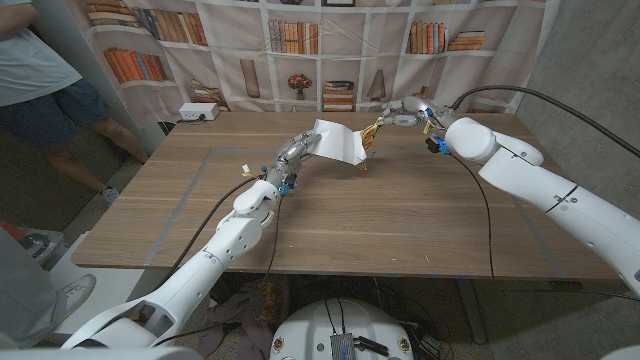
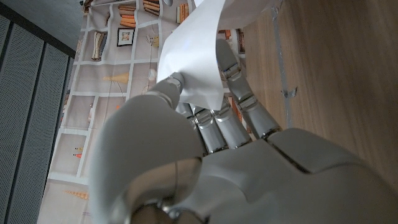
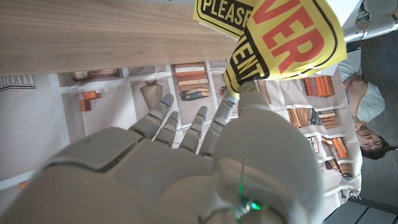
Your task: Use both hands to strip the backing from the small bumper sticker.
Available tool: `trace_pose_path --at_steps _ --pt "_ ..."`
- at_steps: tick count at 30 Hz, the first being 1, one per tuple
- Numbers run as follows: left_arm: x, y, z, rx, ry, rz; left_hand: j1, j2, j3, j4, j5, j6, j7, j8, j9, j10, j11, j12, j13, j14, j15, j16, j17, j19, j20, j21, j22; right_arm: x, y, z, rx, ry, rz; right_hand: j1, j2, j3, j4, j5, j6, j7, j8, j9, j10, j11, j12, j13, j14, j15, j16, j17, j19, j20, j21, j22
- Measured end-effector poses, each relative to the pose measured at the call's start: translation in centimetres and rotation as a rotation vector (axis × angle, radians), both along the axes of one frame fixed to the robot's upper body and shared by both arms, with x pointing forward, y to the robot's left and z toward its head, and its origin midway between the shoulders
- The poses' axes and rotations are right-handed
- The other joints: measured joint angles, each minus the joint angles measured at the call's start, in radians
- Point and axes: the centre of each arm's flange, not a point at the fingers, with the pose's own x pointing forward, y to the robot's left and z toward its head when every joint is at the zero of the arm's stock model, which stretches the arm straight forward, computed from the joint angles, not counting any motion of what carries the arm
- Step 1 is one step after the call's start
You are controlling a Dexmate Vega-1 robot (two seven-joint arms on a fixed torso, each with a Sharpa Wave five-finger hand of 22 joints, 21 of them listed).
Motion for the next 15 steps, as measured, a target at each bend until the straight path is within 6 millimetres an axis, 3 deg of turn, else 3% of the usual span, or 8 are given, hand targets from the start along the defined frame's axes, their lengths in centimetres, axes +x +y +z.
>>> trace_pose_path --at_steps 15 --pt "-1.0 2.1 -0.2 -0.024 -0.008 0.015 -0.005 0.005 0.004 -0.004 0.000 0.000 0.000 0.000 0.000 0.003 0.000 -0.001 0.000 0.004 0.000 0.000 0.000 0.000 0.000 0.000 0.000 -0.6 -1.1 -0.1 0.056 -0.020 -0.068 0.000 0.000 -0.004 0.004 0.000 0.000 0.000 0.000 0.003 0.000 0.000 0.000 0.000 0.000 0.000 0.000 0.000 0.000 0.000 0.000 0.000"
